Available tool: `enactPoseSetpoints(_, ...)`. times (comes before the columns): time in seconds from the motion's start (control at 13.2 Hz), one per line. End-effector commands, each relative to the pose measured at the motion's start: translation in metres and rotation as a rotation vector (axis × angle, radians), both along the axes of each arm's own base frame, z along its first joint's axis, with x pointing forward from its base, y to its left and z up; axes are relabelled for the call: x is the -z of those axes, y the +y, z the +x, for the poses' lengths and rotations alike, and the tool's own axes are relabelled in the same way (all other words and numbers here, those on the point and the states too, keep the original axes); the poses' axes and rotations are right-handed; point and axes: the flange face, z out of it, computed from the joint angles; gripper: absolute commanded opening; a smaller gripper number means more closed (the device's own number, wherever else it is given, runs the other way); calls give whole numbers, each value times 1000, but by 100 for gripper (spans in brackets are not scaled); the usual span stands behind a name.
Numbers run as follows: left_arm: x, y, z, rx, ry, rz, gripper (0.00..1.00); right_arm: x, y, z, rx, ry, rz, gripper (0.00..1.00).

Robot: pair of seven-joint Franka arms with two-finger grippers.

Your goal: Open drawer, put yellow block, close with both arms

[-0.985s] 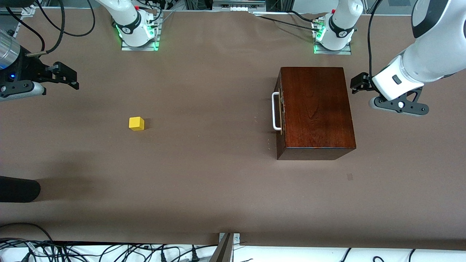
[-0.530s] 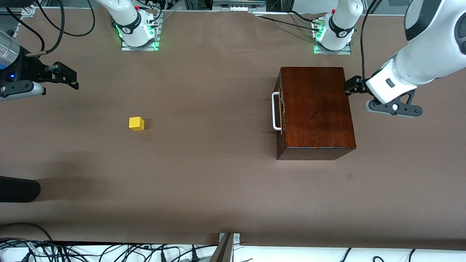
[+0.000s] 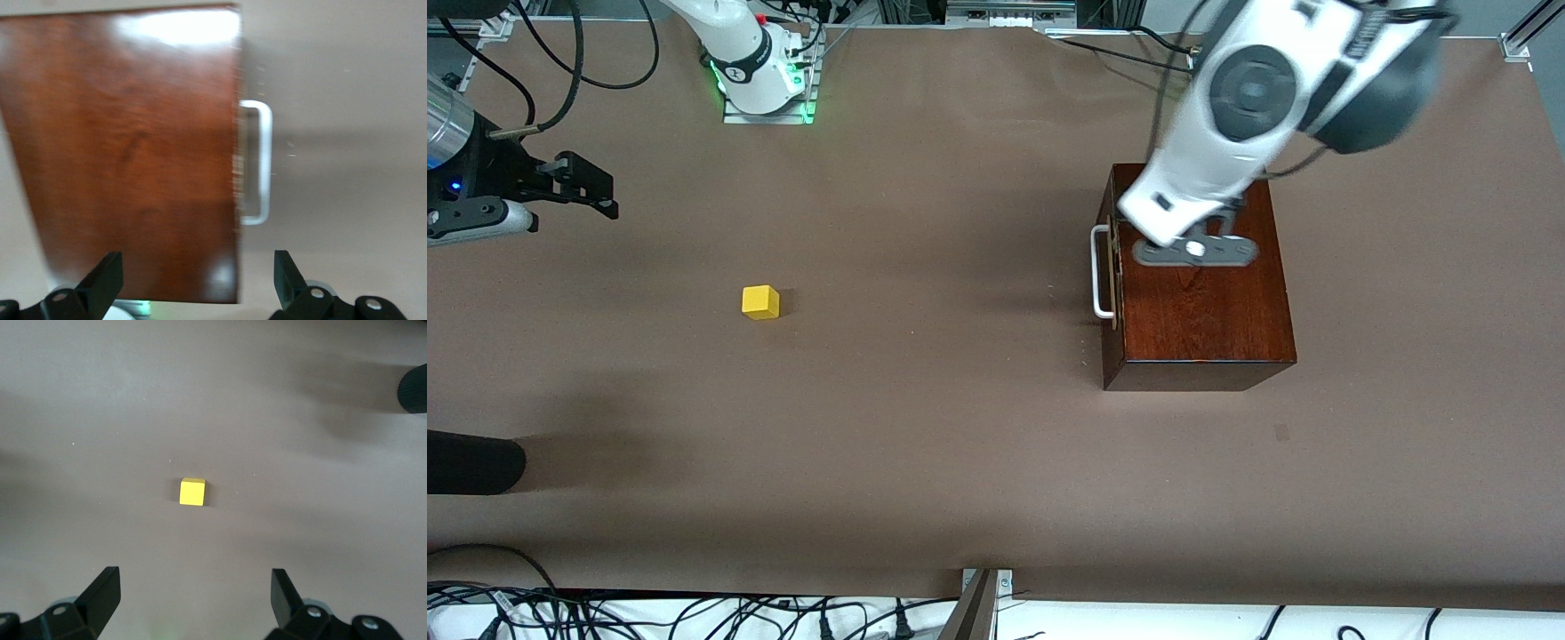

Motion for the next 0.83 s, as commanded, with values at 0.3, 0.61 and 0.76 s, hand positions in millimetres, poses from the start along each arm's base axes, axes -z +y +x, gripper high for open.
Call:
enactPoseSetpoints(0.3,66,-87,-8,-48,-96,0,100,-5,-2,1,-1,4,-9,100)
enactPoseSetpoints(0.61,116,-115,-15,-24,-172,100,100,-5,-2,1,1,4,-11,100)
enactPoseSetpoints(0.76,135,-119,-18,-13,-155,122,100,-5,-2,1,1,4,-9,100)
